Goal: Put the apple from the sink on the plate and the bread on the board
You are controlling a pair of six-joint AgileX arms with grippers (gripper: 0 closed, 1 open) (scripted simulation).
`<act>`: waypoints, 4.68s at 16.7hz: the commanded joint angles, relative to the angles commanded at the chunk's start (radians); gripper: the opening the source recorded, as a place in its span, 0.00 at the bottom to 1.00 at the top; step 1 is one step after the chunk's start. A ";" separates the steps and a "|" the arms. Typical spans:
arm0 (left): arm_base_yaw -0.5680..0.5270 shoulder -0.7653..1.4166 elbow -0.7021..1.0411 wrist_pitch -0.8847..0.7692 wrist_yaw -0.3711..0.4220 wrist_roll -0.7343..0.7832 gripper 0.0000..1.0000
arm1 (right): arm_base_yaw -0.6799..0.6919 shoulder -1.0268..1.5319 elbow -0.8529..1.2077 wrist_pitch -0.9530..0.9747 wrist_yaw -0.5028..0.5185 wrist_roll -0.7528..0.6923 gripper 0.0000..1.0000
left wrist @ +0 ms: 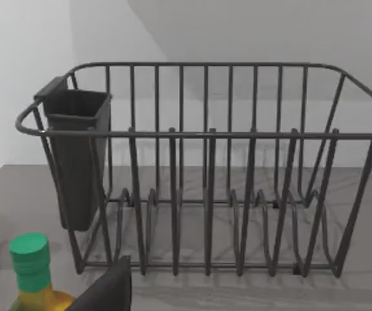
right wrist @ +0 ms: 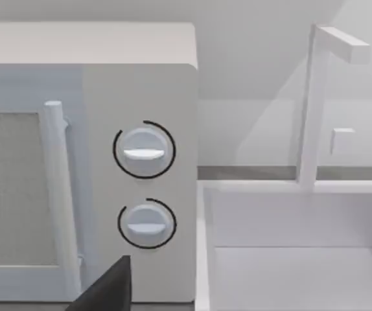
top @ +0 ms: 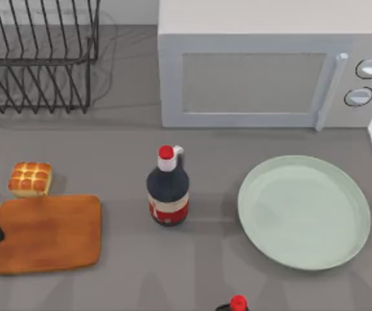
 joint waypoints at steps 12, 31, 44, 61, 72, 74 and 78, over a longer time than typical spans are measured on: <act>0.000 0.000 0.000 0.000 0.000 0.000 1.00 | 0.000 0.000 0.000 0.000 0.000 0.000 1.00; 0.000 0.000 0.000 0.000 0.000 0.000 1.00 | -0.057 0.293 0.251 -0.170 0.000 -0.054 1.00; 0.000 0.000 0.000 0.000 0.000 0.000 1.00 | -0.273 1.602 1.197 -0.808 0.002 -0.259 1.00; 0.000 0.000 0.000 0.000 0.000 0.000 1.00 | -0.344 2.093 1.512 -0.993 0.002 -0.330 1.00; 0.000 0.000 0.000 0.000 0.000 0.000 1.00 | -0.348 2.364 1.345 -0.551 0.005 -0.326 1.00; 0.000 0.000 0.000 0.000 0.000 0.000 1.00 | -0.348 2.364 1.345 -0.551 0.005 -0.326 1.00; 0.000 0.000 0.000 0.000 0.000 0.000 1.00 | -0.348 2.364 1.345 -0.551 0.005 -0.326 0.77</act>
